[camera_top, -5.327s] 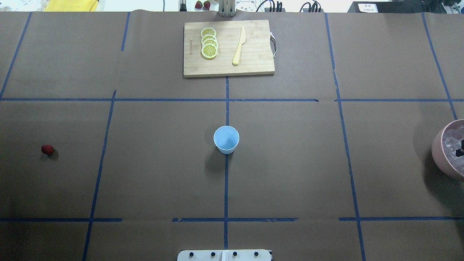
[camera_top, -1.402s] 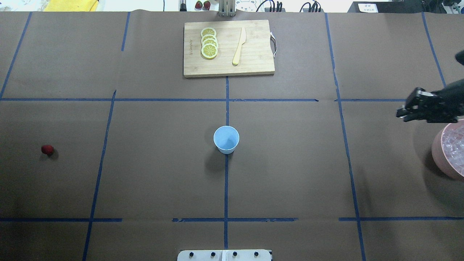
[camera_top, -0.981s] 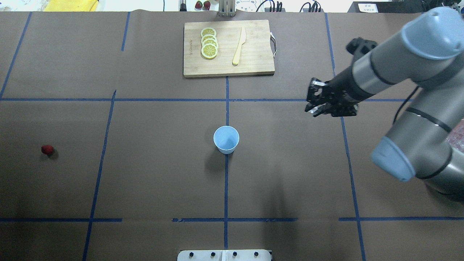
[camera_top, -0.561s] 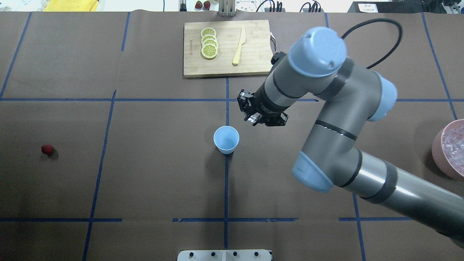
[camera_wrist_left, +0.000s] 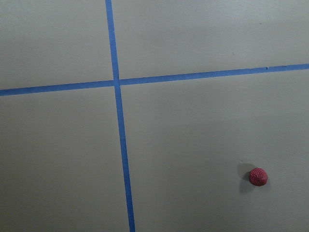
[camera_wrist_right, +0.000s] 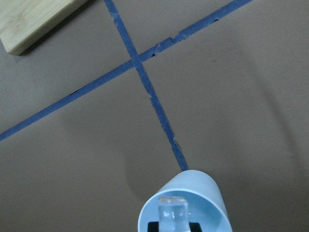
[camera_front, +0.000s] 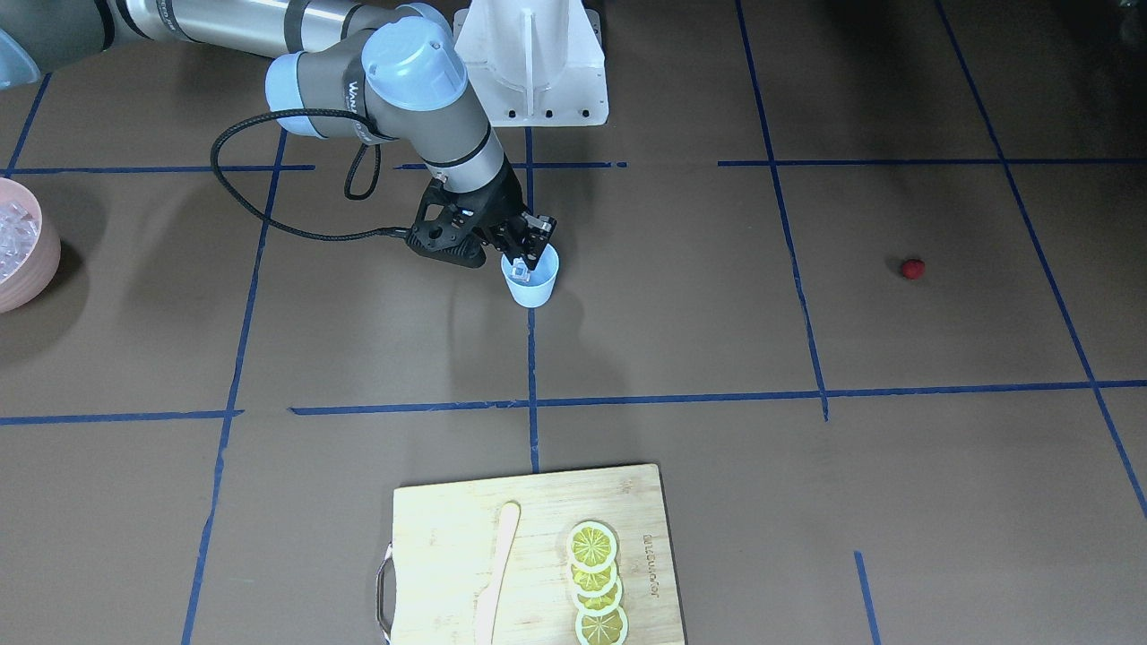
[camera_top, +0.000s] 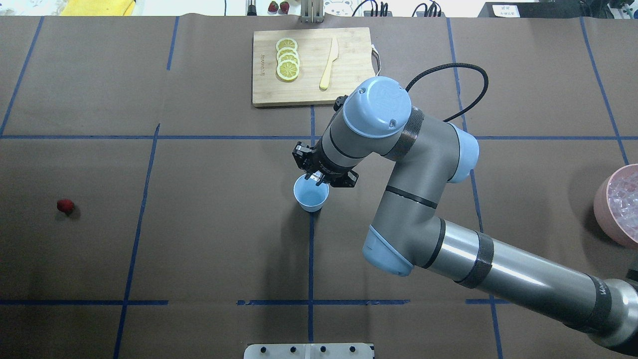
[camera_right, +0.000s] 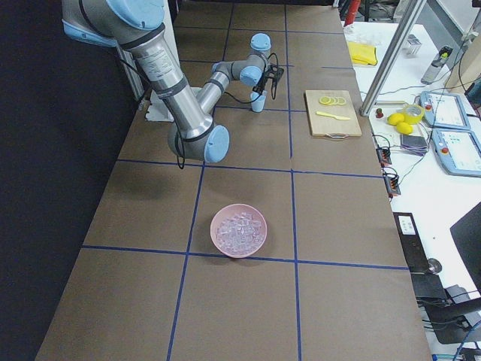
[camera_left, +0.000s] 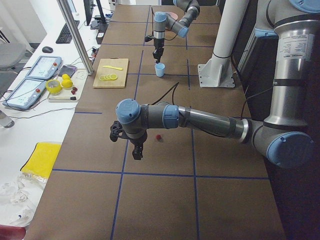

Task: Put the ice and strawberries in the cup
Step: 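Open the right gripper to drop the ice cube into the cup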

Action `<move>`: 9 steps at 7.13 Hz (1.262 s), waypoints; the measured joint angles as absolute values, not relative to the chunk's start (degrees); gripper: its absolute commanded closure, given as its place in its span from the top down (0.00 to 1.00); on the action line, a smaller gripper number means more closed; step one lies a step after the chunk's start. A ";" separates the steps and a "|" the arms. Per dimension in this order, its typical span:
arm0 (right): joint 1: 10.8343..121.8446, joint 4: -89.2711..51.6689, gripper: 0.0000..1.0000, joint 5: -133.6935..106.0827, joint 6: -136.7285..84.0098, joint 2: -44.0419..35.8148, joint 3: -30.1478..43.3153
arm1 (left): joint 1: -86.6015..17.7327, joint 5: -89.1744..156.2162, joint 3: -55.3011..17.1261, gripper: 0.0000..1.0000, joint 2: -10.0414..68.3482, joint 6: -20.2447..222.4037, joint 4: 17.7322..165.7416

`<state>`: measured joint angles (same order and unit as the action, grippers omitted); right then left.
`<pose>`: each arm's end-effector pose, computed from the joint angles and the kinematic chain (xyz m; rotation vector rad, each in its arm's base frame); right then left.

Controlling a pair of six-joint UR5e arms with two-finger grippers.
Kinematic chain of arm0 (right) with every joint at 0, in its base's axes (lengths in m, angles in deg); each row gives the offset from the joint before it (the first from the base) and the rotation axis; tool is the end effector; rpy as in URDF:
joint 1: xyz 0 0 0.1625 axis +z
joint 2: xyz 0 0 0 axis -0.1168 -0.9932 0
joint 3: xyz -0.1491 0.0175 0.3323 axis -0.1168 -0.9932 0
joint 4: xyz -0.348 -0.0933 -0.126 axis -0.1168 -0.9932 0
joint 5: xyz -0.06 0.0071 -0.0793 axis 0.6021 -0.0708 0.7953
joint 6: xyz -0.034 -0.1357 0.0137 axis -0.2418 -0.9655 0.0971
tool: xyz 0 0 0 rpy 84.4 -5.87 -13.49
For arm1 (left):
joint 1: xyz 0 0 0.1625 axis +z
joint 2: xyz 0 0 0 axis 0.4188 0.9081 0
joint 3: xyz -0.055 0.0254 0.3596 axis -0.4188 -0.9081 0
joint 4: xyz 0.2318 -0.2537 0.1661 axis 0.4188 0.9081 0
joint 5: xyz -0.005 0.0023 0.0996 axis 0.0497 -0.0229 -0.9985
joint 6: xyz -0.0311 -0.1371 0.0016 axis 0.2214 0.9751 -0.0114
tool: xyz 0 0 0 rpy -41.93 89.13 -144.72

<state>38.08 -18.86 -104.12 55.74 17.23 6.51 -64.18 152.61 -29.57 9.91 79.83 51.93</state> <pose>-0.5230 -0.4097 0.1704 -0.1705 -1.0513 0.4267 -0.0163 -0.4497 0.5462 0.0139 0.8844 0.1103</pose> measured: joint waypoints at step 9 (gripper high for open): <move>36.52 -19.02 0.68 -104.09 56.11 16.81 6.91 | -64.27 152.55 -30.77 1.00 9.33 79.91 51.49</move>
